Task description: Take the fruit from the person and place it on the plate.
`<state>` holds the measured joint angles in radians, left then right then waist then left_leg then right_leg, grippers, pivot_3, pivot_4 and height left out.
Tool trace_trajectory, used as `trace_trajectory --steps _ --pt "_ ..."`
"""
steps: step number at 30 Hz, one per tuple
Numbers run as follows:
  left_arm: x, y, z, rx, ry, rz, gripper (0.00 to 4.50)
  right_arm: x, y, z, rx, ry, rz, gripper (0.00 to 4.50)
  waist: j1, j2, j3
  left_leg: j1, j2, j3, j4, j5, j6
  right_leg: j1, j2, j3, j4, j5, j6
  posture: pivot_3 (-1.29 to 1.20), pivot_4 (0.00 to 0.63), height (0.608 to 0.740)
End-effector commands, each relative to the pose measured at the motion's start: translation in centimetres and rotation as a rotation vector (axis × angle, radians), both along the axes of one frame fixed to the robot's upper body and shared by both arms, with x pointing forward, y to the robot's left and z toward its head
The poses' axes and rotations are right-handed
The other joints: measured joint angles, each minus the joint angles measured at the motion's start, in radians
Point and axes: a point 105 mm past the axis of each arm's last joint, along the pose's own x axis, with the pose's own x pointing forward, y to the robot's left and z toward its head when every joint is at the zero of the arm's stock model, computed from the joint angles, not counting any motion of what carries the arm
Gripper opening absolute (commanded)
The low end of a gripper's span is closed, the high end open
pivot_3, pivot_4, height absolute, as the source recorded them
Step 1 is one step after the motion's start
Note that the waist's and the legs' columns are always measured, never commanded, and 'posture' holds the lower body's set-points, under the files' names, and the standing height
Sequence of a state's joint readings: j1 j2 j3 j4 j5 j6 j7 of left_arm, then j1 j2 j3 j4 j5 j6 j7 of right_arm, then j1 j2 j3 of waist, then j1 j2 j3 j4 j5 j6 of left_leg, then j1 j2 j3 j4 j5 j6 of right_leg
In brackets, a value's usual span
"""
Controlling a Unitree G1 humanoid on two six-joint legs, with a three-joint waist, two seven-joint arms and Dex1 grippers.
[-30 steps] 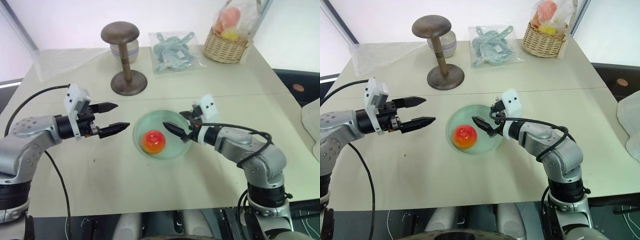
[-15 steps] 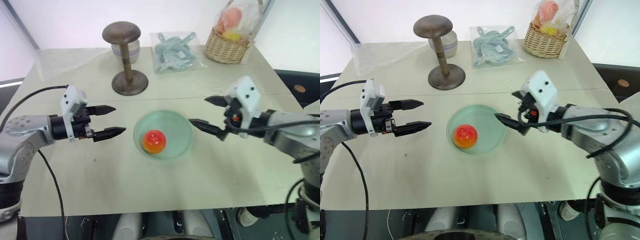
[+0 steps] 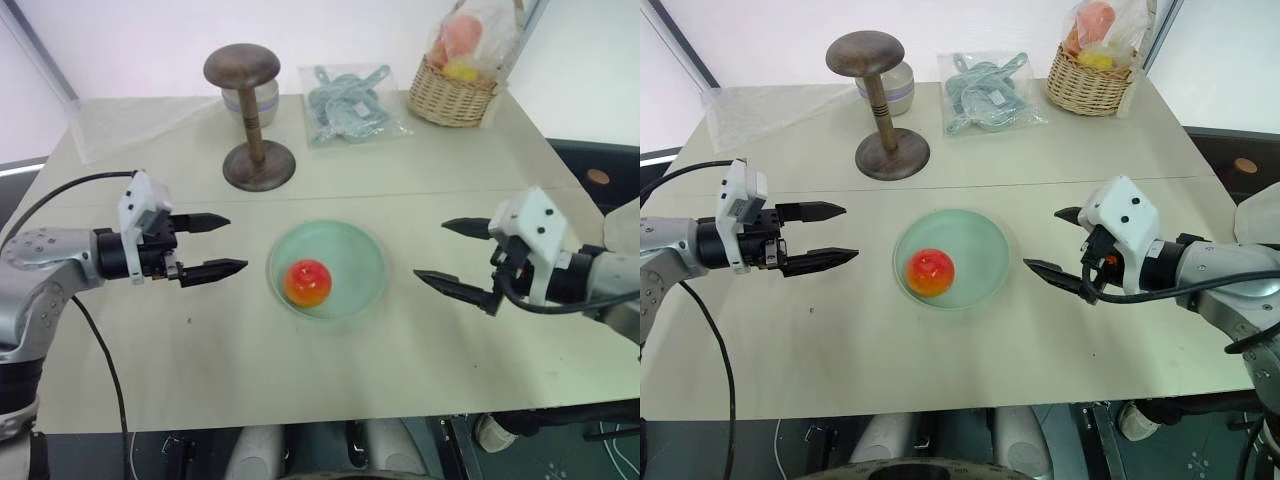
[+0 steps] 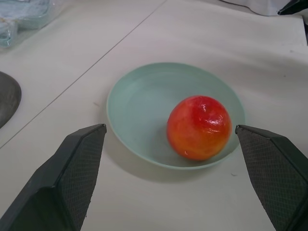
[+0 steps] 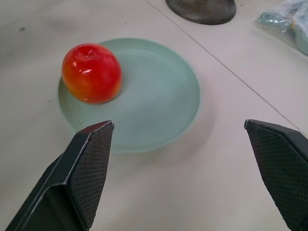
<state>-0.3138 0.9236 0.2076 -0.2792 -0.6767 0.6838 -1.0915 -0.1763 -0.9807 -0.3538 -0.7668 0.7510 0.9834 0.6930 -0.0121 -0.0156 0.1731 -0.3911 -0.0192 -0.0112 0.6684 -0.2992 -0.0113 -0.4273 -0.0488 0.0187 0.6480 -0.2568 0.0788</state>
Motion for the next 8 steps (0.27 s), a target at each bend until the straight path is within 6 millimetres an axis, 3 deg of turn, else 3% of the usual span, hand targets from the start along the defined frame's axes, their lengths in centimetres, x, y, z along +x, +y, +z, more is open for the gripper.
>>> trace_trajectory --steps 1,8 --pt "-0.27 -0.07 0.79 0.025 -0.038 -0.02 4.5 -0.52 0.27 0.98 -0.019 -0.058 0.021 4.45 0.0 0.0 0.0 0.0 0.0 0.0 0.0 0.0 0.0 0.0 0.0 0.0 0.0 0.0 0.0 0.0 0.15 0.74" --pt "-0.49 -0.13 0.77 0.024 -0.035 -0.032 4.5 -0.48 0.14 0.83 -0.017 -0.057 0.014 4.45 0.0 0.0 0.0 0.0 0.0 0.0 0.0 0.0 0.0 0.0 0.0 0.0 0.0 0.0 0.0 0.0 0.15 0.74"
